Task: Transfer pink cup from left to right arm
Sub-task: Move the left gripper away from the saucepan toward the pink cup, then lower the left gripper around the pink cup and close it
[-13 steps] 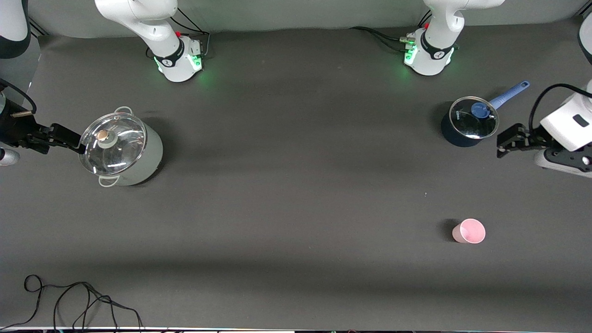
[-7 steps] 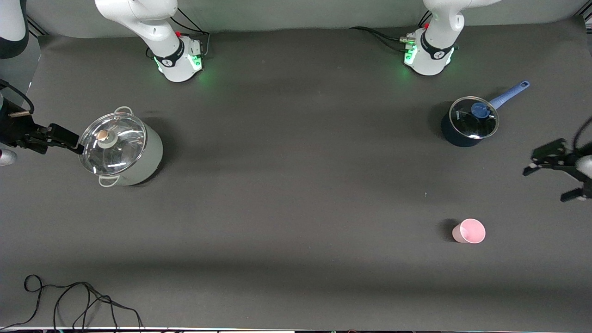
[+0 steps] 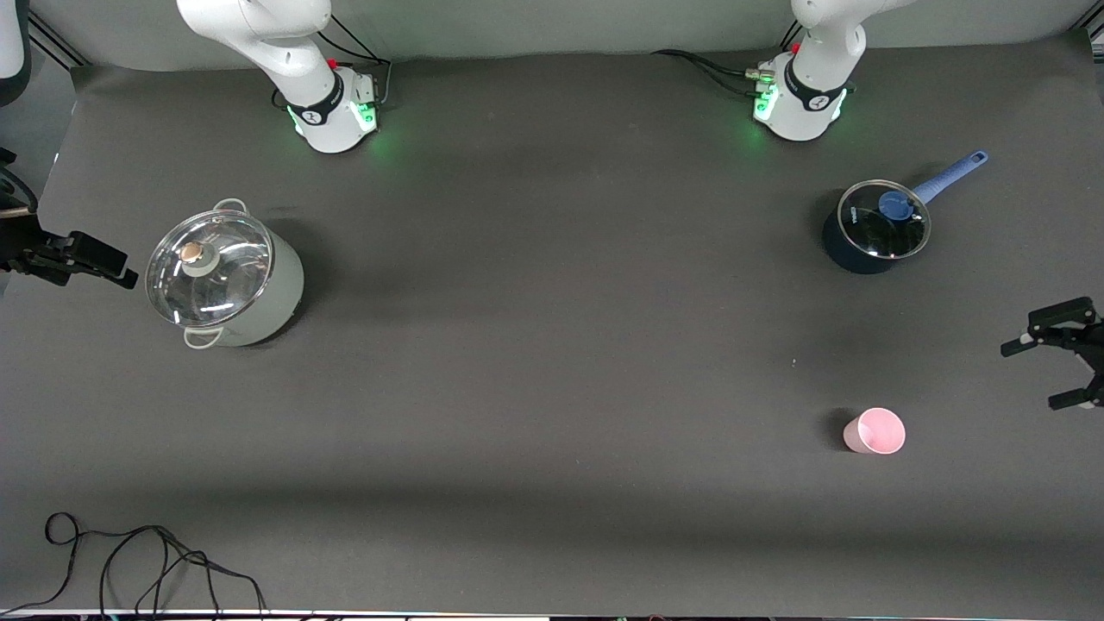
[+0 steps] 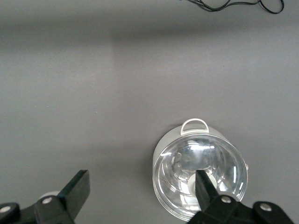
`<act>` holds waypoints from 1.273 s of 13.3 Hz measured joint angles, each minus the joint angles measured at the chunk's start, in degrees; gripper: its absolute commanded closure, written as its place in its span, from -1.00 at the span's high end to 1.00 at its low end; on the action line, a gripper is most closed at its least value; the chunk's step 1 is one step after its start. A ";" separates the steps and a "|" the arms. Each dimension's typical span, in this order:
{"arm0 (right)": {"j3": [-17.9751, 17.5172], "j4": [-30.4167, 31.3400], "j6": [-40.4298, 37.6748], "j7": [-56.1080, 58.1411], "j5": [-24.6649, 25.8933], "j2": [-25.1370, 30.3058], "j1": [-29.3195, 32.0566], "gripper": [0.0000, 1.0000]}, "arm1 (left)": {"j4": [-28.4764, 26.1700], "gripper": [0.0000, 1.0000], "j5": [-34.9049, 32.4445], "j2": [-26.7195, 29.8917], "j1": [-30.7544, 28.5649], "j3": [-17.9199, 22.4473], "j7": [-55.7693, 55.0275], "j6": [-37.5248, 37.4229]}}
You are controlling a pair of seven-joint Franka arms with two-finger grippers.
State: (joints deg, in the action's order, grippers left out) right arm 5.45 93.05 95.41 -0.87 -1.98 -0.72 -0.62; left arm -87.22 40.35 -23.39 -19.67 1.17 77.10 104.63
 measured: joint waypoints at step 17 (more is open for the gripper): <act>-0.11 -0.04 -1.33 0.00 0.00 -0.01 -0.09 1.00 | -1.65 1.00 35.16 -31.00 -9.26 -1.23 65.05 -1.71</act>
State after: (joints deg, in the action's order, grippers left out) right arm 5.33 93.01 94.07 -0.88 -1.98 -0.72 -0.71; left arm -88.86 75.51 -54.39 -28.93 -0.06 142.15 102.93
